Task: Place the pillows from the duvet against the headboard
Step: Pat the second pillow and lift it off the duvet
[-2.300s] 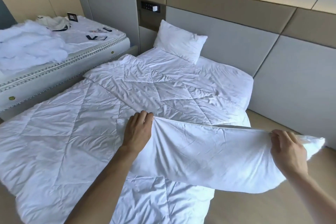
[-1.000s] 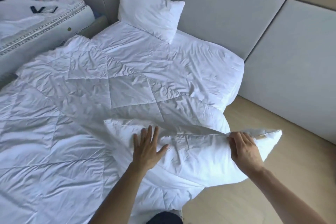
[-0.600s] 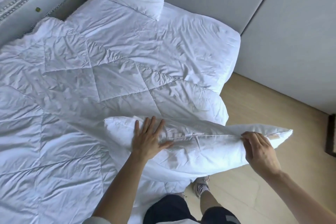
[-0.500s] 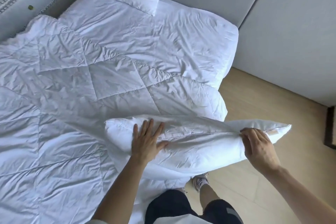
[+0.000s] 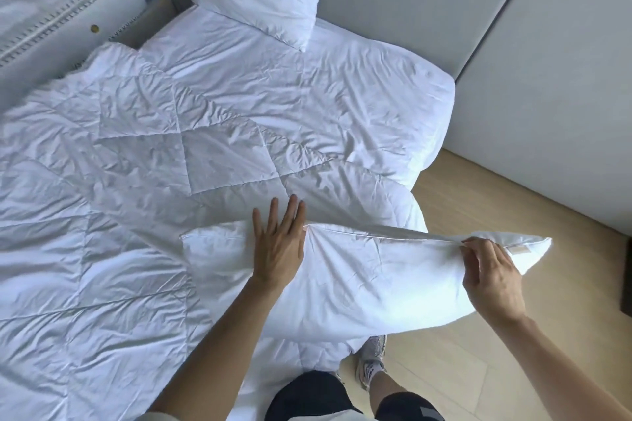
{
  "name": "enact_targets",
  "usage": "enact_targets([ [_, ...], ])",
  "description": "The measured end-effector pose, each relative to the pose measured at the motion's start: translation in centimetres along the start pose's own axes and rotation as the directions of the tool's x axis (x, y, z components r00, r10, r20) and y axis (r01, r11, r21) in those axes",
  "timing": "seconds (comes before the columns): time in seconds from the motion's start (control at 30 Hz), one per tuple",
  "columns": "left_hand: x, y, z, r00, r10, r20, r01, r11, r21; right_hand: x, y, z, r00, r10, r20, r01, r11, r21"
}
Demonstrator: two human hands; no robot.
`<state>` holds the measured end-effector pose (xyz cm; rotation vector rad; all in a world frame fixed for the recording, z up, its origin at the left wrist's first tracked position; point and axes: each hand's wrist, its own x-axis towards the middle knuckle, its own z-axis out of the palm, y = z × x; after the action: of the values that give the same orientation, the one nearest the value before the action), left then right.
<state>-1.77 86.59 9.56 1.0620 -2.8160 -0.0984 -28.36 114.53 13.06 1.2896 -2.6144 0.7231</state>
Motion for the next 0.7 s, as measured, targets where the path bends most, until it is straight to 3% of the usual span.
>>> enact_targets([
  [0.33, 8.1, 2.3, -4.7, 0.984, 0.027, -0.174, -0.020, 0.999, 0.038, 10.0, 2.4, -3.4, 0.983, -0.114, -0.145, 0.124, 0.990, 0.063],
  [0.47, 12.4, 4.7, -5.2, 0.968, 0.013, -0.249, -0.001, 0.999, 0.046, 14.0, 6.1, -3.0, 0.967, -0.177, -0.181, 0.180, 0.984, 0.000],
  [0.7, 20.2, 10.0, -5.5, 0.939, -0.045, -0.340, 0.068, 0.996, 0.057, 22.8, 12.7, -2.5, 0.966, -0.211, -0.151, 0.205, 0.977, -0.053],
])
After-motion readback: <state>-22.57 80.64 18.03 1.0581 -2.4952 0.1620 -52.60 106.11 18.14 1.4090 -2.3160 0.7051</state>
